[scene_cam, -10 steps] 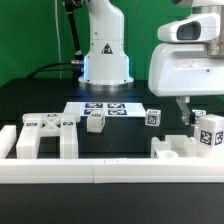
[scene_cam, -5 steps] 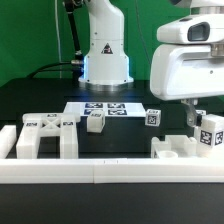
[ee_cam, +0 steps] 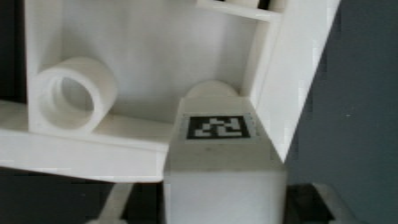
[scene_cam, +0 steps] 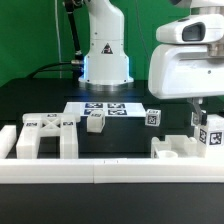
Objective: Assemble chair
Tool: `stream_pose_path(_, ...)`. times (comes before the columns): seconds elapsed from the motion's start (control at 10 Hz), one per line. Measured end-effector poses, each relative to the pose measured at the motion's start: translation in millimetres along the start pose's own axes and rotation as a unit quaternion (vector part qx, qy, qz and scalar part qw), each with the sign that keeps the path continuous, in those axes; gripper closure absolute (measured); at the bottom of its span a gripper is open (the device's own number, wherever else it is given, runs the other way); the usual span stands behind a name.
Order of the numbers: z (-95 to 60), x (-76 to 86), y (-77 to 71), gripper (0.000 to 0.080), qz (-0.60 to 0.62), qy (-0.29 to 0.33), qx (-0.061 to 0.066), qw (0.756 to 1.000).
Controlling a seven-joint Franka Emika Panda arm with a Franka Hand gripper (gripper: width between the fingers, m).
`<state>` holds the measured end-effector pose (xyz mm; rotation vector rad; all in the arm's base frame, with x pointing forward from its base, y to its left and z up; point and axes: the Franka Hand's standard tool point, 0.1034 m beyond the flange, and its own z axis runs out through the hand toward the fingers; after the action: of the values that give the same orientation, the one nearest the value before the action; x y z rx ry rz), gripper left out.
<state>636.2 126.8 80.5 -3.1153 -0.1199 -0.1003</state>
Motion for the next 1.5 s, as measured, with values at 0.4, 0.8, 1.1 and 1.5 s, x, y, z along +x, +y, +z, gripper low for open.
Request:
stream_pose_path(0.4,0.1,-0.2,0.0,0.0511,0.243,0.000,0.000,0.970)
stream_pose_path(0.8,0.3,-0.2,-0.2,0.0510,0.416,-0.001,0.003,0.910)
stream_pose_path(1.1,0.0,-0.6,-1.3,0.0509,0.538,-0.005,0.001,0.843)
stream_pose_path(1.5,-0.1,-0.4,-2.5,0.0261,0.528,-0.004,0.002,0.849)
